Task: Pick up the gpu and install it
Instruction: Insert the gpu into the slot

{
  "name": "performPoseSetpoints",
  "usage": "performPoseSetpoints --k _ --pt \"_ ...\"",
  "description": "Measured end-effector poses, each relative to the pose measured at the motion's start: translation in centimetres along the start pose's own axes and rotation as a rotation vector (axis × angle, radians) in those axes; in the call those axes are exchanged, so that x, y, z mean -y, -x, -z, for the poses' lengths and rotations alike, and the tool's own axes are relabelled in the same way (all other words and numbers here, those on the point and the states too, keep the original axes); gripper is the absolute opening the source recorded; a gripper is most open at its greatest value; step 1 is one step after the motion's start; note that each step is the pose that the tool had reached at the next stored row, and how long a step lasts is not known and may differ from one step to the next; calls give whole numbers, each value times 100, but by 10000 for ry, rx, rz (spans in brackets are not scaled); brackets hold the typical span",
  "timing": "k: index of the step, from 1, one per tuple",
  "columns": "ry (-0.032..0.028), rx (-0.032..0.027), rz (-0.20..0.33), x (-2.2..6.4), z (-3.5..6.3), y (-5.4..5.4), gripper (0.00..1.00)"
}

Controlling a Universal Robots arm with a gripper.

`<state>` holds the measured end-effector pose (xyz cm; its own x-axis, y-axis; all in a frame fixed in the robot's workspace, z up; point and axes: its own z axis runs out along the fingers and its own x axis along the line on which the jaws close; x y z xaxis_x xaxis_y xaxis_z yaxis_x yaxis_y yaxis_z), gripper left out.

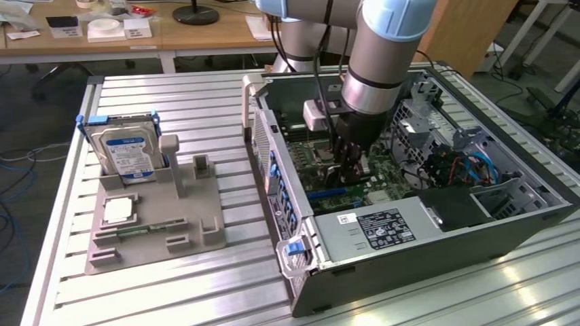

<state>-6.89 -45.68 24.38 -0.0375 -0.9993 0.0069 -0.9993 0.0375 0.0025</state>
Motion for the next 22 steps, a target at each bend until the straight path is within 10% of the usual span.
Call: performPoseSetpoints --k 22 --pt "16 -3 -1 -46 -60 -9 28"
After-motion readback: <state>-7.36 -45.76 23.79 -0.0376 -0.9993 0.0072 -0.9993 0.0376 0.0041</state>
